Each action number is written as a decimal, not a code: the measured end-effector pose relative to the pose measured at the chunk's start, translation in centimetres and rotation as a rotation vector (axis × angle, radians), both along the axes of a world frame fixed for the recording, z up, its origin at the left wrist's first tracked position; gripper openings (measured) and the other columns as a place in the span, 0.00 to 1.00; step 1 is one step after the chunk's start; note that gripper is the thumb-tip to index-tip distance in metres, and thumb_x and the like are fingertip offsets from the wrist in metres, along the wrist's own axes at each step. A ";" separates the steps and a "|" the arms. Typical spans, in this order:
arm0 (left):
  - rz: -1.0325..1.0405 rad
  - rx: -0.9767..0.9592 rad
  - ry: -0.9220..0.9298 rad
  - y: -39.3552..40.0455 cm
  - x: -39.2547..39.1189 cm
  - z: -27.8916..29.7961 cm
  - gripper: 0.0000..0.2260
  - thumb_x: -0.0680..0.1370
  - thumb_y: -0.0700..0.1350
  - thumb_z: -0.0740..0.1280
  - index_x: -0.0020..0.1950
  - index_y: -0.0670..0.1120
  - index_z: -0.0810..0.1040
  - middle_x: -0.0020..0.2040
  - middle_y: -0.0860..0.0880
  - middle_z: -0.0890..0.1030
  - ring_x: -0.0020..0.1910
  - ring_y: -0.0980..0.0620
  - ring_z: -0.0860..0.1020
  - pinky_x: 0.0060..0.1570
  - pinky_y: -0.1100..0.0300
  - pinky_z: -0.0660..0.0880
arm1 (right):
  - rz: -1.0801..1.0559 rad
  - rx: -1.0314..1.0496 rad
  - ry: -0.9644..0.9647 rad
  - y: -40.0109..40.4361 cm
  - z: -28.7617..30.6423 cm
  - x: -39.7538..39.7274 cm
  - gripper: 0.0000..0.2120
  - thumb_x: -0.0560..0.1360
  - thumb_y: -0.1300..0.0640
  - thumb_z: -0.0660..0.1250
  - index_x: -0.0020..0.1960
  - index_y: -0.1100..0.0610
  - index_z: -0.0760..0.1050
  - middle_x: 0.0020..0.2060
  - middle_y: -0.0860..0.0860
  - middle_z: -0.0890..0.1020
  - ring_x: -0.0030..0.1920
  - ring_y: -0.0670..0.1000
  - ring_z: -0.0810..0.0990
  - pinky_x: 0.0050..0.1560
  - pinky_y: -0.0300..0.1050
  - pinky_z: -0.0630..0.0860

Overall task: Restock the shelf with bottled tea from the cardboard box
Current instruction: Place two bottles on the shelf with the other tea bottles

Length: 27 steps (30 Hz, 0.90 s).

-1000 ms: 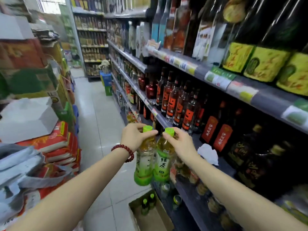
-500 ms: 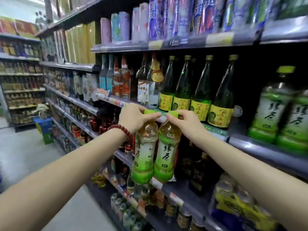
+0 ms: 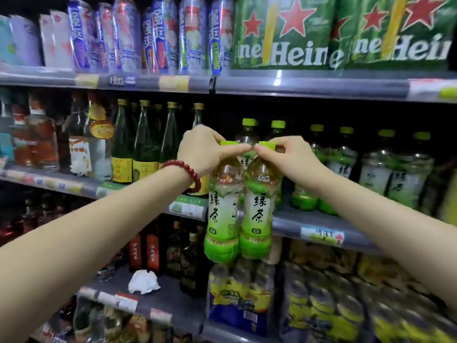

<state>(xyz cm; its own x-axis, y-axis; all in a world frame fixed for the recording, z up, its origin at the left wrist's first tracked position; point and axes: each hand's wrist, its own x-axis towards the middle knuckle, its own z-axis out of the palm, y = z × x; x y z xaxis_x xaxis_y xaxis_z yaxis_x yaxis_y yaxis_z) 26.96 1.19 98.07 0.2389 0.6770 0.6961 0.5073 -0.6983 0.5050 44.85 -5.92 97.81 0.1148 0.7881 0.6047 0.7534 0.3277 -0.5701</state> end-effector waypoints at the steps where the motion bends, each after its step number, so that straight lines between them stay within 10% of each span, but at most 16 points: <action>1: -0.024 0.009 0.001 -0.1 1.6 0.4 0.27 0.64 0.67 0.70 0.30 0.42 0.82 0.24 0.47 0.76 0.25 0.52 0.73 0.30 0.61 0.69 | -0.043 0.006 -0.010 -0.6 0.4 1.3 0.18 0.74 0.44 0.67 0.45 0.58 0.84 0.33 0.55 0.83 0.32 0.41 0.76 0.34 0.36 0.70; 5: -0.086 0.048 -0.027 -0.9 7.3 2.0 0.26 0.63 0.67 0.71 0.22 0.45 0.75 0.20 0.52 0.70 0.22 0.56 0.69 0.29 0.62 0.67 | -0.149 0.053 -0.008 -2.4 2.2 6.3 0.16 0.74 0.44 0.68 0.48 0.56 0.84 0.38 0.51 0.85 0.39 0.42 0.81 0.40 0.38 0.76; 21: -0.117 0.063 -0.065 -0.8 19.0 4.8 0.31 0.63 0.70 0.68 0.43 0.41 0.84 0.35 0.47 0.84 0.36 0.50 0.82 0.39 0.56 0.81 | -0.265 0.120 -0.003 -3.5 4.5 16.1 0.15 0.75 0.44 0.67 0.49 0.55 0.83 0.42 0.50 0.85 0.44 0.45 0.81 0.40 0.35 0.72; 27: -0.134 -0.034 -0.210 -0.5 19.6 3.3 0.27 0.66 0.69 0.67 0.42 0.44 0.83 0.35 0.47 0.84 0.38 0.50 0.82 0.48 0.52 0.80 | -0.243 0.155 0.046 -3.1 2.9 15.8 0.10 0.76 0.43 0.65 0.48 0.48 0.80 0.38 0.40 0.81 0.40 0.36 0.76 0.36 0.22 0.69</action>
